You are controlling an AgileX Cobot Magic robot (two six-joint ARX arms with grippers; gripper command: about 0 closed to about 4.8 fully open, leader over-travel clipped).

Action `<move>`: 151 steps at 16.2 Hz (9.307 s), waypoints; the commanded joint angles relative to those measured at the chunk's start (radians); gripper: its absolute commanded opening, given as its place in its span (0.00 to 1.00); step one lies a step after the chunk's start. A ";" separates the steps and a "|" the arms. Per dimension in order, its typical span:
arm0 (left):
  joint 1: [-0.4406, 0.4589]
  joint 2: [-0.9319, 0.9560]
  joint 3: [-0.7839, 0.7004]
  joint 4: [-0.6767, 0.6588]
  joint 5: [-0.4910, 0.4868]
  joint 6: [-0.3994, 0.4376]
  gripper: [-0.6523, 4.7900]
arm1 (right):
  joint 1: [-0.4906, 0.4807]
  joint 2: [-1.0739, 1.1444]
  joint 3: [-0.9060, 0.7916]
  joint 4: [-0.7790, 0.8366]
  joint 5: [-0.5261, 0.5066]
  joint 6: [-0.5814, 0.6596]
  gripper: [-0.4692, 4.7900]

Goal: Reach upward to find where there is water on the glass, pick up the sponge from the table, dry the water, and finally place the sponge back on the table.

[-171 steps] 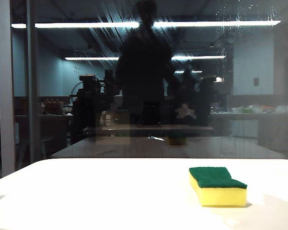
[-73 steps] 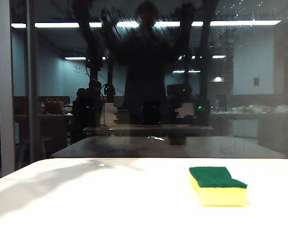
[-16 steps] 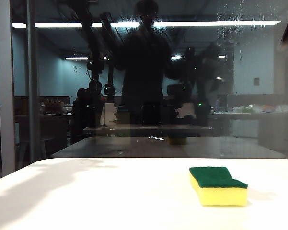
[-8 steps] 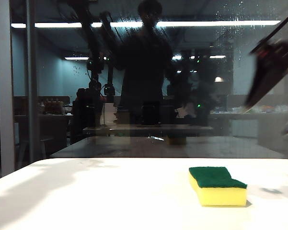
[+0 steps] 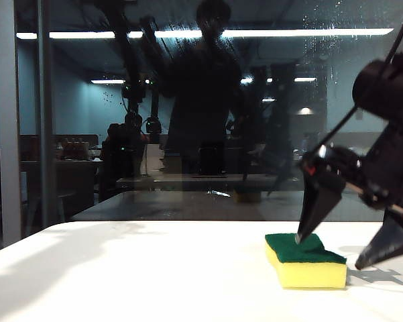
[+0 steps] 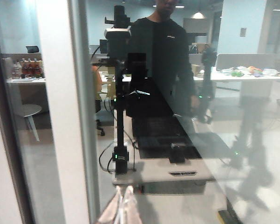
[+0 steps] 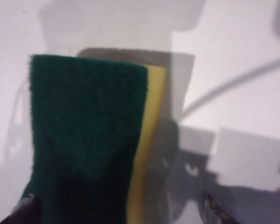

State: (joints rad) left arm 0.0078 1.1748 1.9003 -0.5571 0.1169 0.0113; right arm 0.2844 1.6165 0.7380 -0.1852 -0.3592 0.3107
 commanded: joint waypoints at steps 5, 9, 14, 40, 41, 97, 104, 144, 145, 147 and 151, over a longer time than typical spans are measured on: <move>0.000 -0.003 0.005 0.021 0.003 0.008 0.11 | 0.039 0.064 0.003 0.162 0.019 0.111 0.93; 0.000 -0.003 0.005 0.021 0.003 0.008 0.11 | 0.068 0.093 0.004 0.159 0.053 0.117 0.63; 0.000 -0.003 0.005 0.021 0.003 0.008 0.11 | 0.068 0.093 0.004 0.160 0.069 0.116 0.08; 0.000 -0.003 0.004 0.019 0.003 0.008 0.11 | -0.060 -0.259 0.946 -0.094 0.179 -0.187 0.07; 0.000 -0.003 0.004 0.019 0.003 0.008 0.11 | -0.082 -0.254 0.986 -0.075 0.175 -0.187 0.07; 0.000 0.004 0.004 -0.069 0.000 0.019 0.11 | -0.211 0.516 1.892 0.031 0.046 -0.002 0.07; 0.000 0.004 0.004 -0.063 0.000 0.019 0.11 | -0.491 0.451 1.891 -0.026 0.041 -0.009 0.07; 0.000 0.004 0.005 0.050 0.003 0.045 0.11 | -0.212 0.543 1.894 -0.355 0.190 -0.247 0.07; 0.000 0.004 0.006 0.050 0.003 0.045 0.11 | -0.250 0.534 1.894 -0.370 0.190 -0.261 0.07; 0.000 0.004 0.005 0.050 0.003 0.044 0.11 | -0.320 0.512 1.894 -0.378 0.189 -0.262 0.07; 0.000 0.027 0.005 0.050 0.003 0.043 0.11 | -0.482 0.476 1.894 -0.386 0.174 -0.262 0.07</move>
State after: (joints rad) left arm 0.0078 1.1980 1.9003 -0.5167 0.1192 0.0525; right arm -0.1612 2.0750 2.6400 -0.6102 -0.3321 0.0505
